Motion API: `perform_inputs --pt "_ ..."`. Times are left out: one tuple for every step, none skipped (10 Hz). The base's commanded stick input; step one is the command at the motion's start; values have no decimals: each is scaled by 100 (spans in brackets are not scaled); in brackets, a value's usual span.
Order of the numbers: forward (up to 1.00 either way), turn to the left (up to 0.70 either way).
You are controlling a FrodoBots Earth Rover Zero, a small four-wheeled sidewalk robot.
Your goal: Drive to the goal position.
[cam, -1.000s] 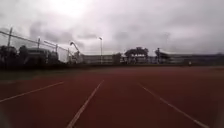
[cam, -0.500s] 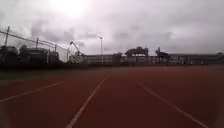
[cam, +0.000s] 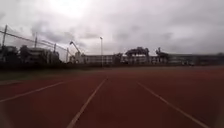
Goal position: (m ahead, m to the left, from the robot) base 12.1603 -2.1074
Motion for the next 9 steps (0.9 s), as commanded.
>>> perform_inputs --pt "50 0" --pt "50 0" --pt "50 0" --pt "50 0" --pt "50 0" --pt "50 0" --pt "50 0" --pt "50 0" --pt "50 0"
